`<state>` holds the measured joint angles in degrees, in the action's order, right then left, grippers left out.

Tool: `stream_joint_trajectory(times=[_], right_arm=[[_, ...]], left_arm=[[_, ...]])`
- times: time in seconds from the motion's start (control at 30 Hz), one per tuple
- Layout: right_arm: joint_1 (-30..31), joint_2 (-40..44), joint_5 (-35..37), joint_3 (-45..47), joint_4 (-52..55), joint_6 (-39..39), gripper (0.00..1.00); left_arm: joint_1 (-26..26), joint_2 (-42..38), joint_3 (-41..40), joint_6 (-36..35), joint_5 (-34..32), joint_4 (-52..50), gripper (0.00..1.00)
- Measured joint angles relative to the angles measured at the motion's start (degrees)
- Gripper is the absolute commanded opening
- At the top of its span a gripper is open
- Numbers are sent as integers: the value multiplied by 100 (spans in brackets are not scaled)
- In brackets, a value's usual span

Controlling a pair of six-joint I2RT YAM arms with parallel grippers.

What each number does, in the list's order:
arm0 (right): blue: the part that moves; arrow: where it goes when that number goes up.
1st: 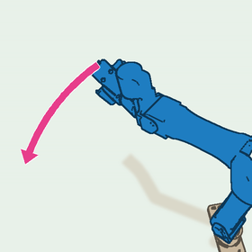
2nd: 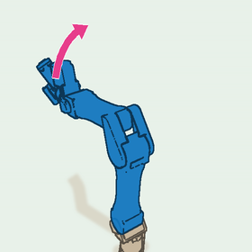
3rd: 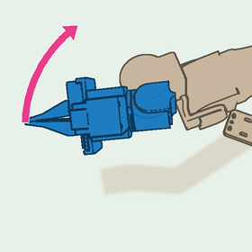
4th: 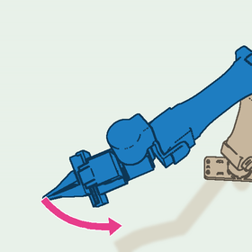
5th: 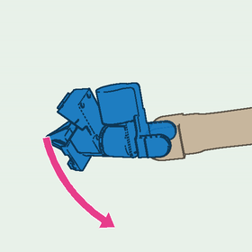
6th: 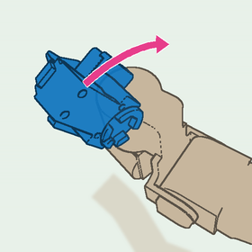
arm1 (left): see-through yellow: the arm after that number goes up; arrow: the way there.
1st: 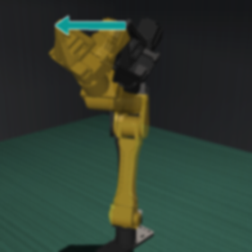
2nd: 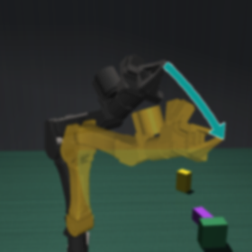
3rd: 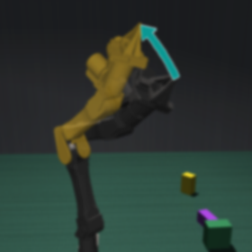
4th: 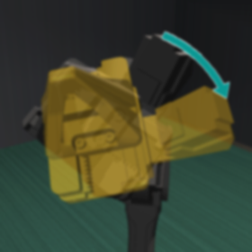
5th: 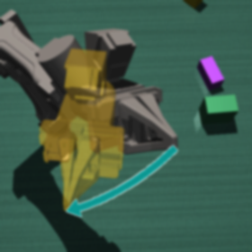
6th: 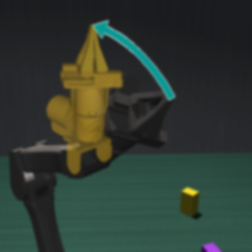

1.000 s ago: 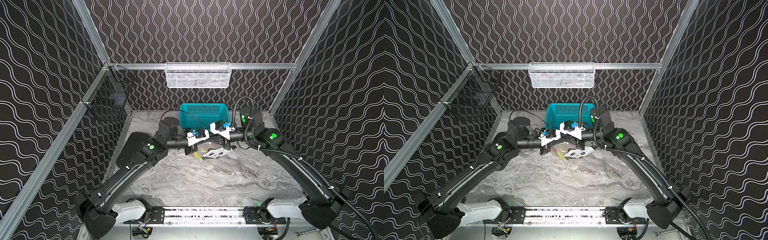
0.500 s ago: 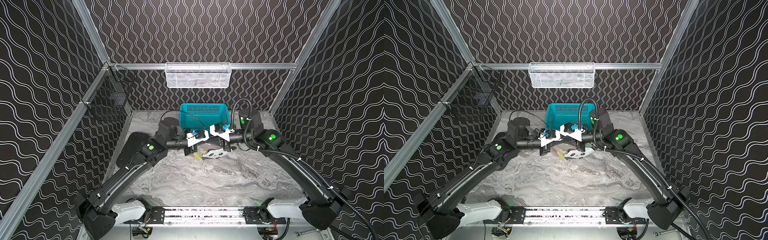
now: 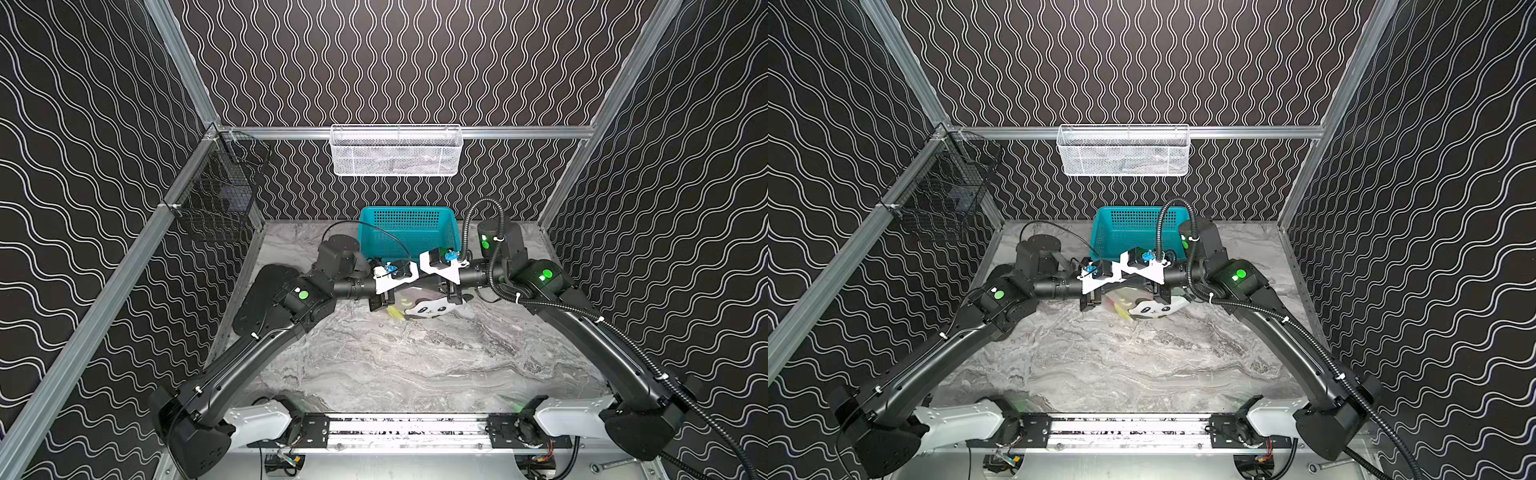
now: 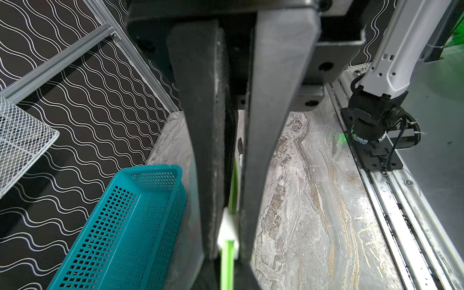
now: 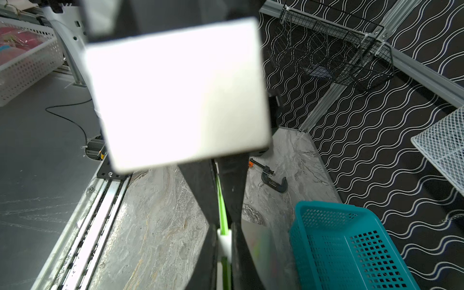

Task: Open the zip-top bag and take out the dragon fruit
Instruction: Unzip the zipper on the zipper food storage bag.

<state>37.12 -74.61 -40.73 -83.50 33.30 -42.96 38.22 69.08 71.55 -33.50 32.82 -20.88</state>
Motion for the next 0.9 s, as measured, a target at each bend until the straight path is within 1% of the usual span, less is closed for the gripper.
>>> stream_joint_trajectory(times=[0.3,0.4,0.47,0.57,0.63,0.77,0.9], right_arm=[[-208,365,599,236,380,-466,0],[-382,520,750,317,542,-507,0],[-627,702,855,452,658,-507,0],[-1060,1071,1014,702,857,-452,0],[-1220,1316,1086,848,933,-407,0],[-1342,1764,1268,1150,1080,-245,0],[-1362,2114,1515,1362,1292,-98,0]], left_arm=[[-275,-149,-103,-90,81,-15,0],[-374,-203,-120,-87,-37,-11,0],[-470,-256,-142,-87,-308,24,0],[-581,-258,-90,-90,-1038,35,0],[-608,-240,-13,-90,-1429,26,0],[-636,-205,81,-94,-1947,26,0],[-697,-199,85,-96,-2221,22,0]])
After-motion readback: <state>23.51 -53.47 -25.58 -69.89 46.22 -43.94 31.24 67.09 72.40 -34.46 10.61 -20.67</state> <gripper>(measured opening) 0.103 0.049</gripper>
